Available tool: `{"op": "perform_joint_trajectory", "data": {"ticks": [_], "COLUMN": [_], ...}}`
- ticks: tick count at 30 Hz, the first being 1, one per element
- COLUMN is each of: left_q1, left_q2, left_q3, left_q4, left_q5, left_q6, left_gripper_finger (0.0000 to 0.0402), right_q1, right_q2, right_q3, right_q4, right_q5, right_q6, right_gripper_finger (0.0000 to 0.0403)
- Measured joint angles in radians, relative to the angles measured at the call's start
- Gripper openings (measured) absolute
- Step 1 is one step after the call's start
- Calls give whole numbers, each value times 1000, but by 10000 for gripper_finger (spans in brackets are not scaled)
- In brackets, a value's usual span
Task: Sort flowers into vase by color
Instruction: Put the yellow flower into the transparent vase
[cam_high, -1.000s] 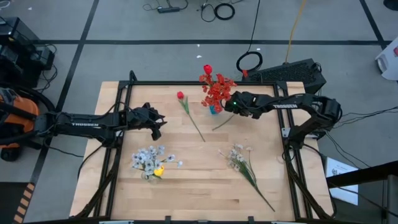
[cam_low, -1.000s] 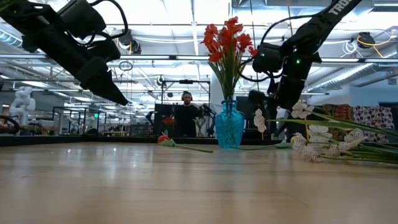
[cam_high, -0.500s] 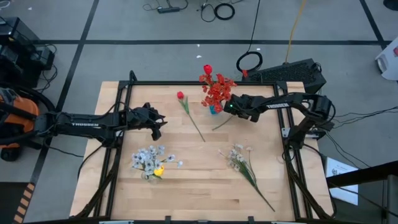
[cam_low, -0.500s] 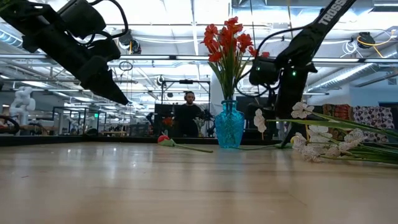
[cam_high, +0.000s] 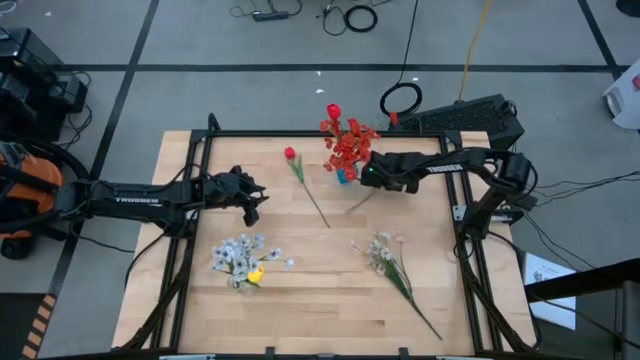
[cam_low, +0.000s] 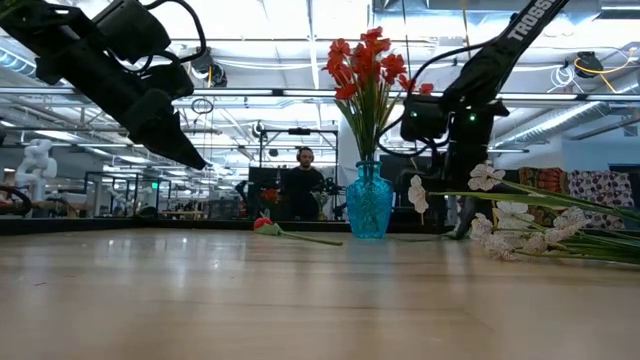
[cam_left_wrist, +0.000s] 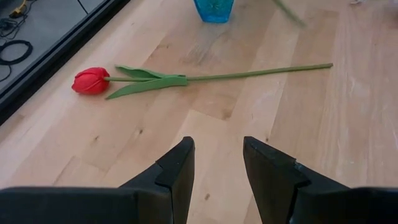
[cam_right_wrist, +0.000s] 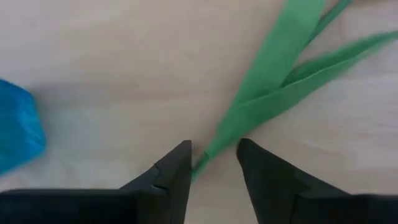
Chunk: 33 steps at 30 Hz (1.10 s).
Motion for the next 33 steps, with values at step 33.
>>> {"op": "perform_joint_trajectory", "data": {"ticks": [33], "left_q1": [0], "left_q2": [0], "left_q3": [0], "left_q4": [-2], "left_q5": [7], "left_q6": [-55], "left_gripper_finger": [145], "right_q1": [215], "right_q2": [-606], "right_q3": [-14], "right_q4": [-253], "right_q5": [413], "right_q6": [-146], "right_gripper_finger": [1]}}
